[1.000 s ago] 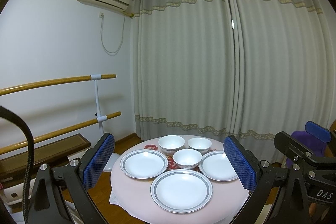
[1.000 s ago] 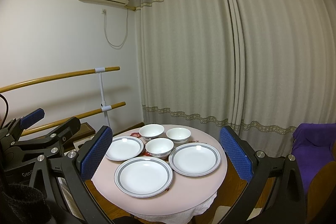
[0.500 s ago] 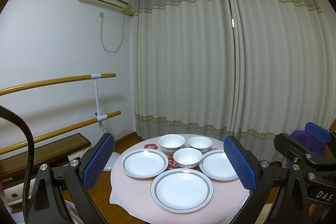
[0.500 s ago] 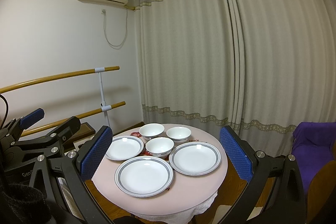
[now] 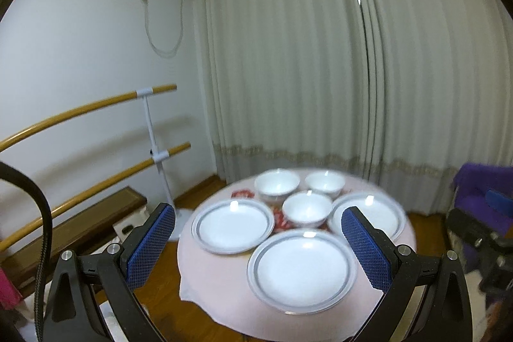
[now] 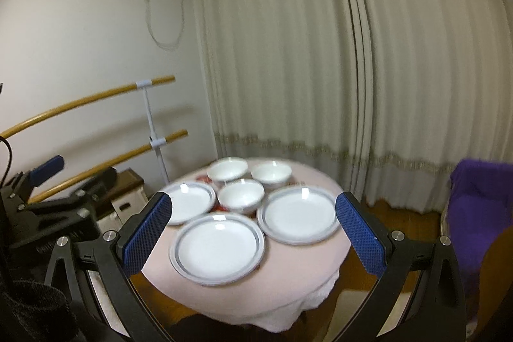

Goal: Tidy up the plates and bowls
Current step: 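Move both grippers down toward the rim of the nearest grey-rimmed plate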

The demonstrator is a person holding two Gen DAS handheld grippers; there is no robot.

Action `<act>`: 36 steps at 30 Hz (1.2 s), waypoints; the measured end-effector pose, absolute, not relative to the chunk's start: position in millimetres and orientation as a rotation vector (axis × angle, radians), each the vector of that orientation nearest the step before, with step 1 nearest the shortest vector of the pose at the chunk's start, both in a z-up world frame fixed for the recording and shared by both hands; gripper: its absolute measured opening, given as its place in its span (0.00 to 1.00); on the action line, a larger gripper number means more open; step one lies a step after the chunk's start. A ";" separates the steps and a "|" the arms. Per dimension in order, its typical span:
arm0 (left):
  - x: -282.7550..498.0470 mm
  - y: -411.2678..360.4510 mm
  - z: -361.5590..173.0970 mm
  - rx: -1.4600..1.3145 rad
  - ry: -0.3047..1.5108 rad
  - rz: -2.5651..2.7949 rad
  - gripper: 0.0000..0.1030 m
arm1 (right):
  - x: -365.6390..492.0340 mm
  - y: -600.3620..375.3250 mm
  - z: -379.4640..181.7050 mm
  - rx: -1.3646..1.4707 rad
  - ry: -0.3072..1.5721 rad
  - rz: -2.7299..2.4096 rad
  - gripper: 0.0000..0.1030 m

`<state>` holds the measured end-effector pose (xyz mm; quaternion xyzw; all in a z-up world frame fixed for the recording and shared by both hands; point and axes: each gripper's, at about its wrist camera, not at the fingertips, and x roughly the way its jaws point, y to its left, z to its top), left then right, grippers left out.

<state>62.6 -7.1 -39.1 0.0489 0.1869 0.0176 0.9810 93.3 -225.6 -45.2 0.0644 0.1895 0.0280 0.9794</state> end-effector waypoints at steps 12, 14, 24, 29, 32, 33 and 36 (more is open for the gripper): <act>183.0 18.9 -113.8 0.072 0.761 -0.025 0.99 | 187.1 -241.6 -161.6 0.295 0.699 0.020 1.00; 202.1 27.8 -121.0 0.058 0.799 -0.018 0.99 | 197.0 -242.4 -176.0 0.332 0.724 0.044 1.00; 285.6 43.0 -160.4 0.037 0.898 -0.070 0.99 | 241.2 -234.2 -220.1 0.425 0.789 0.063 0.94; 316.4 43.3 -179.7 0.042 0.933 -0.101 0.99 | 253.6 -227.6 -228.9 0.431 0.785 0.085 0.83; 330.2 42.9 -191.4 0.048 0.952 -0.121 0.99 | 260.2 -225.7 -234.7 0.443 0.791 0.097 0.70; 325.8 42.4 -193.9 0.048 0.958 -0.126 0.99 | 262.8 -225.1 -237.0 0.452 0.792 0.105 0.64; 329.1 42.5 -202.3 0.044 0.972 -0.140 0.99 | 264.2 -224.9 -242.8 0.470 0.800 0.109 0.51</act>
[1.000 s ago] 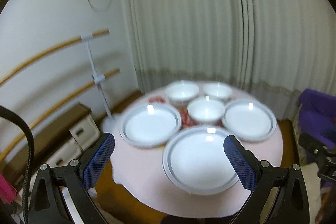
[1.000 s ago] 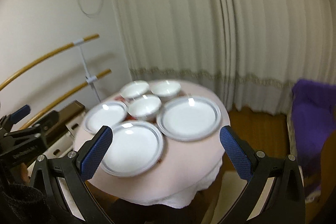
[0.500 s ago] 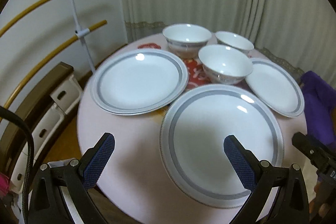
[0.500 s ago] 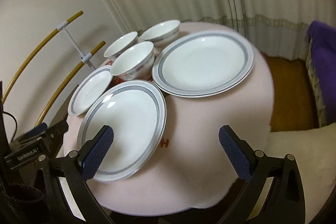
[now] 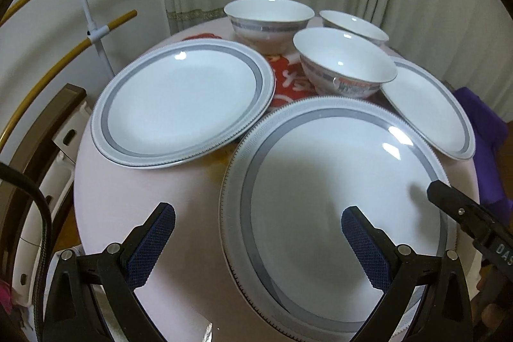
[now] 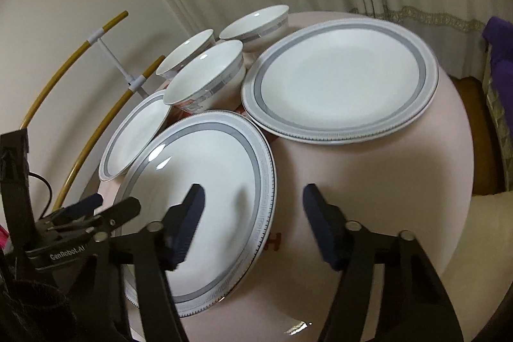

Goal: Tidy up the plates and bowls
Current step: 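Move both grippers down toward the rim of the nearest grey-rimmed plate, then close the left gripper on the plate rim while the right gripper closes beside it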

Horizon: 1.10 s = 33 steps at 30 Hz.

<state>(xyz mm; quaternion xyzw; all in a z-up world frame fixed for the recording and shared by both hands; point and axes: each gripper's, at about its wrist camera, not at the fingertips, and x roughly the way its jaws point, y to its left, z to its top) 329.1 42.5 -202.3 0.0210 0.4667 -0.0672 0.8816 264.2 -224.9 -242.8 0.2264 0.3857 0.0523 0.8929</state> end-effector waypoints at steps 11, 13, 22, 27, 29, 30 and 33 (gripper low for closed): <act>334.4 50.7 -223.1 -0.017 1.044 -0.164 0.98 | 267.1 -220.5 -252.9 0.438 0.817 0.104 0.22; 335.4 50.4 -225.8 -0.008 1.051 -0.154 0.98 | 265.6 -221.7 -253.8 0.439 0.810 0.111 0.22; 340.1 46.4 -231.7 -0.024 1.083 -0.150 0.99 | 263.3 -215.5 -252.7 0.363 0.802 0.134 0.25; 337.9 47.0 -229.0 -0.034 1.070 -0.134 0.99 | 265.0 -211.8 -251.4 0.349 0.820 0.140 0.33; 334.7 50.3 -228.5 -0.048 1.056 -0.149 0.98 | 265.5 -210.8 -250.5 0.354 0.821 0.168 0.44; 333.5 53.2 -227.9 -0.061 1.052 -0.157 0.96 | 265.0 -210.6 -250.5 0.360 0.817 0.189 0.51; 330.6 66.7 -223.4 -0.131 1.045 -0.157 0.86 | 263.9 -207.2 -250.1 0.345 0.812 0.235 0.60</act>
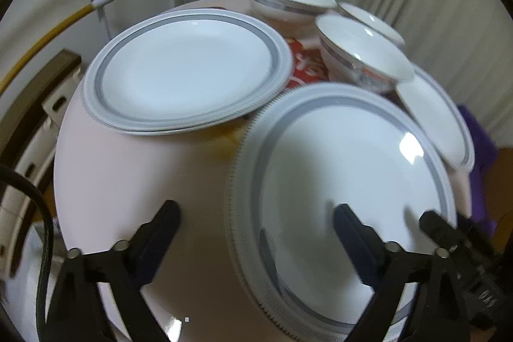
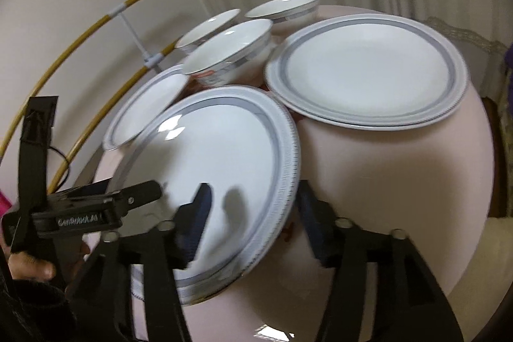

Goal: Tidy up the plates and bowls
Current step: 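Close the left gripper on the plate rim while the right gripper closes beside it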

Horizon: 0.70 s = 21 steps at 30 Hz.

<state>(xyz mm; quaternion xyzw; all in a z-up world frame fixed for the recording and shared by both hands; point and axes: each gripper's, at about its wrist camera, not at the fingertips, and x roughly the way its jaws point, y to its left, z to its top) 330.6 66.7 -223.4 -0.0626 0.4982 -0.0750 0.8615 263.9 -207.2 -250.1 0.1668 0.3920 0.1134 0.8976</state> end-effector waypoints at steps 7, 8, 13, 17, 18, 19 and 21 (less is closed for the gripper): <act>326.0 80.9 -218.3 -0.153 1.041 -0.170 0.62 | 261.4 -209.6 -250.0 0.365 0.812 0.200 0.50; 325.3 82.3 -217.0 -0.153 1.039 -0.171 0.59 | 260.5 -210.0 -250.0 0.370 0.813 0.192 0.44; 321.6 87.0 -212.3 -0.184 1.036 -0.248 0.51 | 259.3 -207.8 -250.1 0.388 0.832 0.180 0.29; 318.4 92.0 -211.2 -0.181 1.021 -0.271 0.51 | 256.9 -209.1 -250.3 0.405 0.835 0.156 0.24; 318.0 94.9 -210.8 -0.190 1.016 -0.279 0.50 | 256.2 -210.4 -250.6 0.417 0.837 0.156 0.23; 317.6 97.6 -210.3 -0.201 1.010 -0.293 0.45 | 255.4 -211.1 -250.8 0.424 0.838 0.157 0.22; 319.0 99.2 -210.8 -0.204 1.013 -0.307 0.32 | 254.5 -211.5 -250.2 0.427 0.837 0.151 0.22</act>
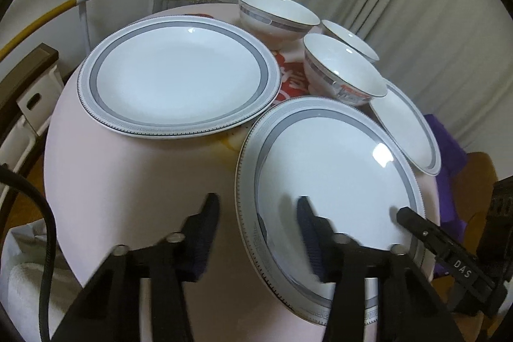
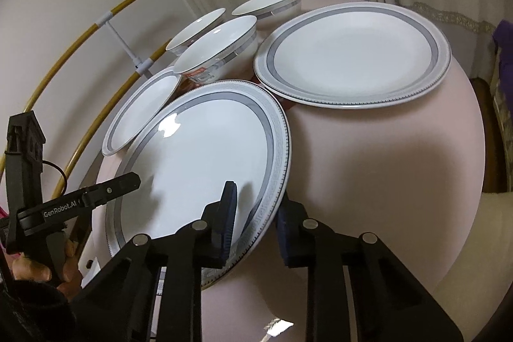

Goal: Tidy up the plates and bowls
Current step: 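Close the left gripper on the plate rim while the right gripper closes beside it, then lift the plate with both grippers and carry it toward another grey-rimmed plate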

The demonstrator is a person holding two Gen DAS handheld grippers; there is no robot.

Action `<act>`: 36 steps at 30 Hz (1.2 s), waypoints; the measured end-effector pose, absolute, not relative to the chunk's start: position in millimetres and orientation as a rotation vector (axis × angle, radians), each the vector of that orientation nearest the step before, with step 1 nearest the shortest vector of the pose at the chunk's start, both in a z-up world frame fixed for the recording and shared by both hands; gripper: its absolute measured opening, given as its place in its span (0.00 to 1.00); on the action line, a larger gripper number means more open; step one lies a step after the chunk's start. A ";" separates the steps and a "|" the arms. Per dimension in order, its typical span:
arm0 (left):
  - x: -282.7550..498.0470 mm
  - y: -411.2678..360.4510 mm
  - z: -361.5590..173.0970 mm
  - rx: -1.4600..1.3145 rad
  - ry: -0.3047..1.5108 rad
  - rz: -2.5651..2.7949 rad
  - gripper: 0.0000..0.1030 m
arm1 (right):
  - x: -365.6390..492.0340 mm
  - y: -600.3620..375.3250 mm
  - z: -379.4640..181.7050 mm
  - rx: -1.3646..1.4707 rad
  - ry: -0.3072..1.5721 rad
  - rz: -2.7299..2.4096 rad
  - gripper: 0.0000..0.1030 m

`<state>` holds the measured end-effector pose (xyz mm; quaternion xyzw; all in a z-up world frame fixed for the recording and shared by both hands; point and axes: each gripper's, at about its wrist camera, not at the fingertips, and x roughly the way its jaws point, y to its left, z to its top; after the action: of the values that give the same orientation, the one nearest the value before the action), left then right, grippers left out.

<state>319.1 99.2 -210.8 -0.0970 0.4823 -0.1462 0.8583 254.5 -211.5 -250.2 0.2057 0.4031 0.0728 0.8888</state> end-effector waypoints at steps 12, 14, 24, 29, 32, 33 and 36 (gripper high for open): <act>325.6 103.8 -214.0 -0.190 1.006 -0.337 0.20 | 251.6 -212.8 -251.6 0.454 0.824 0.116 0.16; 325.1 101.2 -212.6 -0.175 0.998 -0.342 0.17 | 251.6 -212.2 -251.3 0.452 0.823 0.110 0.16; 319.9 102.0 -214.7 -0.183 0.964 -0.359 0.16 | 251.3 -210.2 -251.0 0.451 0.822 0.087 0.16; 319.9 102.9 -216.8 -0.188 0.961 -0.355 0.17 | 251.6 -208.3 -250.4 0.441 0.823 0.073 0.16; 320.4 102.6 -216.7 -0.188 0.960 -0.359 0.17 | 252.2 -208.6 -250.0 0.434 0.823 0.072 0.16; 320.4 103.0 -216.7 -0.190 0.960 -0.362 0.16 | 252.3 -208.1 -249.7 0.429 0.824 0.070 0.16; 319.8 102.5 -215.5 -0.180 0.956 -0.359 0.16 | 253.3 -204.9 -248.2 0.396 0.824 0.063 0.17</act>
<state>319.8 102.5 -215.5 -0.0858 0.4569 -0.1716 0.8686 253.3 -204.9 -248.2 0.1913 0.3976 0.0303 0.8969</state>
